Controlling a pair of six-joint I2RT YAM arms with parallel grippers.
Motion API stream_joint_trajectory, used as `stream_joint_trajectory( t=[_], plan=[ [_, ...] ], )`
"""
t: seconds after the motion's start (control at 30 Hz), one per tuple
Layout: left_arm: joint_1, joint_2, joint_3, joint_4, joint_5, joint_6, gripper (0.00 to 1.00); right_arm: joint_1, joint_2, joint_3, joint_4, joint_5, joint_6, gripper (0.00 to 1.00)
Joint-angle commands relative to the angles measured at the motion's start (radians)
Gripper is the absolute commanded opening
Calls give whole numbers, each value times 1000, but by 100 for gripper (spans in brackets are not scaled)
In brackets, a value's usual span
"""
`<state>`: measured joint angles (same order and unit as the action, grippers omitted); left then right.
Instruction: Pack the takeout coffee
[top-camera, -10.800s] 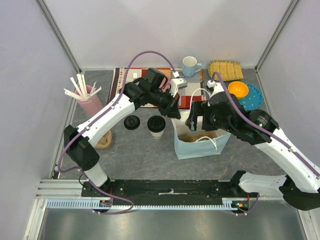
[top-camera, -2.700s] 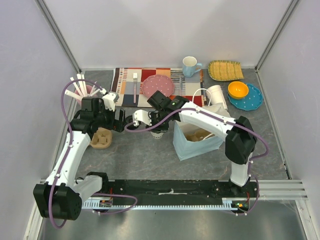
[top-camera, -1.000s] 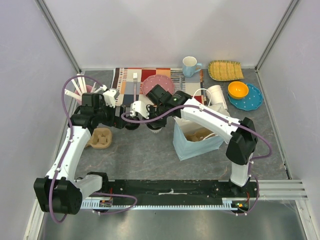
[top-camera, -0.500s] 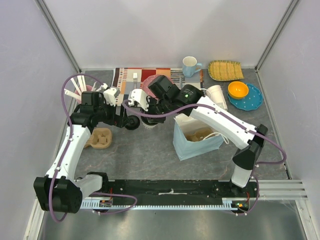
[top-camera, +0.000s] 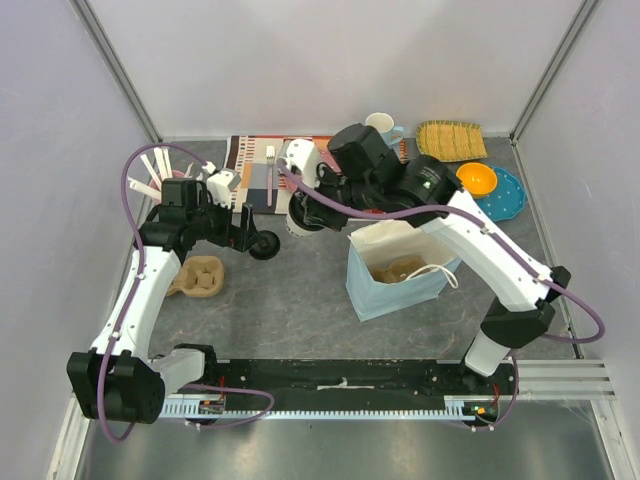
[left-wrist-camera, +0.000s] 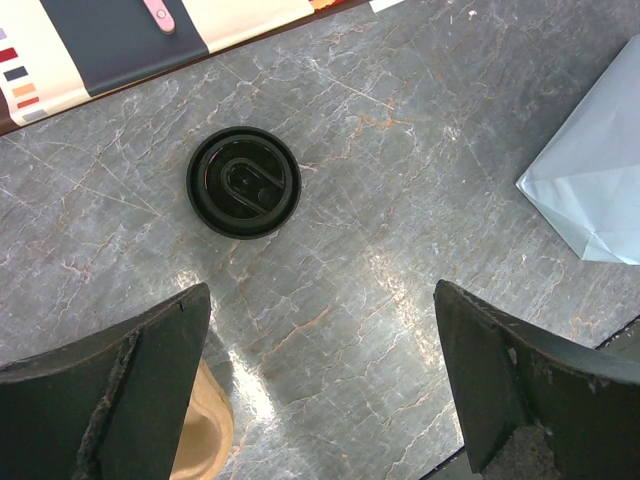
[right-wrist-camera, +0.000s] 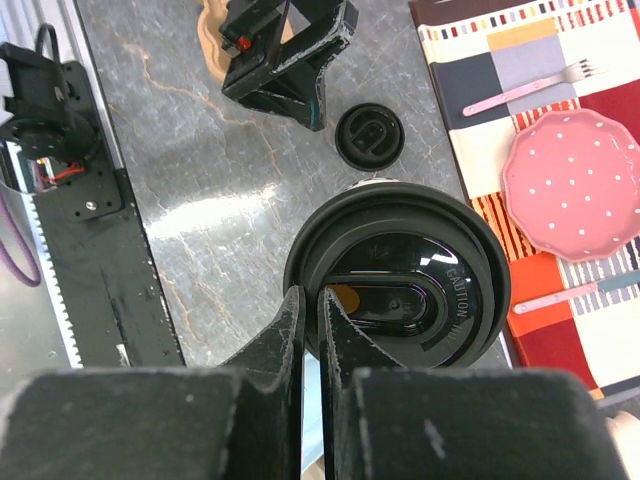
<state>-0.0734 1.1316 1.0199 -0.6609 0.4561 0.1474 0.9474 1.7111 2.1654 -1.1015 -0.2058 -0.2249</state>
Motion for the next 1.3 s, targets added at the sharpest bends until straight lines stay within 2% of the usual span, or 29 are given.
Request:
stream_joint_trajectory(
  t=[0.0, 0.6, 0.93, 1.27],
  plan=[
    [4, -3, 39, 3, 42, 23, 100, 7, -90, 48, -32, 23, 81, 0],
    [1, -1, 54, 23, 73, 11, 100, 5, -323, 33, -152, 200, 223, 0],
    [-28, 11, 62, 23, 85, 4, 100, 5, -389, -13, -244, 325, 288, 0],
    [-104, 23, 69, 18, 89, -8, 100, 4, -364, -65, -350, 329, 315, 0]
  ],
)
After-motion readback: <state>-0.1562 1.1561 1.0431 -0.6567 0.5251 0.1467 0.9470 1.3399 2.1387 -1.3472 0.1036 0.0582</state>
